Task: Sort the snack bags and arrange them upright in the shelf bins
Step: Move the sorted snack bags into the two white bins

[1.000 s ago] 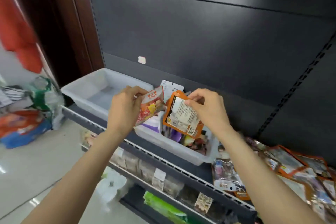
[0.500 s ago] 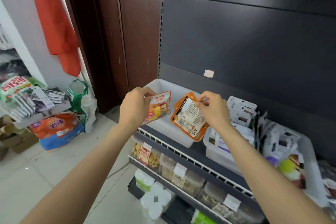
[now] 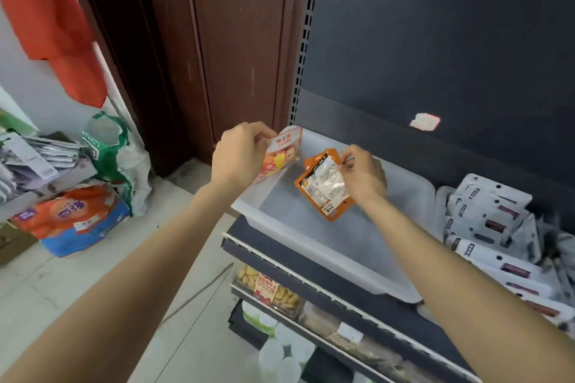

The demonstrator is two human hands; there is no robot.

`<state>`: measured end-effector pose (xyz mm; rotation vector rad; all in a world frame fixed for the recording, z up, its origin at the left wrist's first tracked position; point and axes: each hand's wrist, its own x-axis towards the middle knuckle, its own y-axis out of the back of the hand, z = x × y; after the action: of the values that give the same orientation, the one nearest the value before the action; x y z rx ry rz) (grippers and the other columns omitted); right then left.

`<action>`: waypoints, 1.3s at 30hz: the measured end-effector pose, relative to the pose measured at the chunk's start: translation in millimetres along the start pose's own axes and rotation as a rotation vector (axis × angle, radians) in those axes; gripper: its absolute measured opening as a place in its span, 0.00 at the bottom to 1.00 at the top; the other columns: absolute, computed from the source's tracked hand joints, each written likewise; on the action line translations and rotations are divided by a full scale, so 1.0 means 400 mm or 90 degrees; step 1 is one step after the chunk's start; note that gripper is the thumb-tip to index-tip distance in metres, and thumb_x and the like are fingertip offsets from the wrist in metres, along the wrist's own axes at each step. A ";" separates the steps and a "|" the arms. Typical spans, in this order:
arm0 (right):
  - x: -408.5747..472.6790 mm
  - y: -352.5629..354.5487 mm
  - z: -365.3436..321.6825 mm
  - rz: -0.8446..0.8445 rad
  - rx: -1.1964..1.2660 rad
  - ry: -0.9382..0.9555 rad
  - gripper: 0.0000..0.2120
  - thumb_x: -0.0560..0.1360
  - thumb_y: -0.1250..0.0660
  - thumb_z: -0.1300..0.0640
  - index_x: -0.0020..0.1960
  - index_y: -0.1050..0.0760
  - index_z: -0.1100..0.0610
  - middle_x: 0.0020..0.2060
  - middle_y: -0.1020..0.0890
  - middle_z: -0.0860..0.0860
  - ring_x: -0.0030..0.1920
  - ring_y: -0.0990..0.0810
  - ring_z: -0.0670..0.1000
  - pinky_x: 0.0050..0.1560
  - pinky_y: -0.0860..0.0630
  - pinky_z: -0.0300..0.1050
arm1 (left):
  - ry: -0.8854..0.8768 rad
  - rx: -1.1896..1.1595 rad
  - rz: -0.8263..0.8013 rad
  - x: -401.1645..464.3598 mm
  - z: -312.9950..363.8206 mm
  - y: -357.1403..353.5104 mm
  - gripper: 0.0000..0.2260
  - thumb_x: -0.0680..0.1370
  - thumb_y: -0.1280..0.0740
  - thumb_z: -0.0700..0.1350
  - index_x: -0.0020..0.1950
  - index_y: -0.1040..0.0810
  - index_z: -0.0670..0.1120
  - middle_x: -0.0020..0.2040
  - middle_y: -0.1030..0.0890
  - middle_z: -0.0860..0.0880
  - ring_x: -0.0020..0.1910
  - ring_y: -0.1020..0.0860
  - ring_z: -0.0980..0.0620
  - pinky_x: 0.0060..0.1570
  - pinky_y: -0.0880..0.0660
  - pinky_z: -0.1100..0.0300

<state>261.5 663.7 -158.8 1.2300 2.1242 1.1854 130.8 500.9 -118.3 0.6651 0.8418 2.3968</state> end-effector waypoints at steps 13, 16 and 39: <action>0.123 -0.214 0.031 0.081 0.166 -0.155 0.08 0.72 0.33 0.65 0.40 0.31 0.56 0.45 0.18 0.57 0.46 0.22 0.56 0.36 0.41 0.40 | -0.062 -0.104 -0.152 0.196 -0.119 -0.139 0.09 0.77 0.35 0.37 0.51 0.17 0.46 0.47 0.16 0.49 0.45 0.20 0.52 0.47 0.23 0.59; 0.125 -0.211 0.049 0.069 0.160 -0.159 0.11 0.70 0.31 0.65 0.42 0.30 0.53 0.45 0.17 0.55 0.46 0.20 0.56 0.39 0.32 0.43 | -0.094 -0.085 -0.195 0.211 -0.135 -0.158 0.08 0.77 0.34 0.37 0.51 0.17 0.46 0.46 0.17 0.50 0.45 0.20 0.53 0.45 0.26 0.61; 0.119 -0.199 0.009 0.018 0.192 -0.201 0.23 0.76 0.38 0.65 0.70 0.34 0.57 0.64 0.24 0.53 0.62 0.24 0.54 0.59 0.29 0.43 | -0.344 0.271 -0.306 0.275 -0.143 -0.316 0.20 0.78 0.37 0.39 0.69 0.31 0.50 0.68 0.31 0.47 0.67 0.33 0.45 0.64 0.36 0.51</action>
<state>199.4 686.2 -224.0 1.4687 2.0971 0.6400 52.1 628.5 -212.4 1.0665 1.1172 1.5154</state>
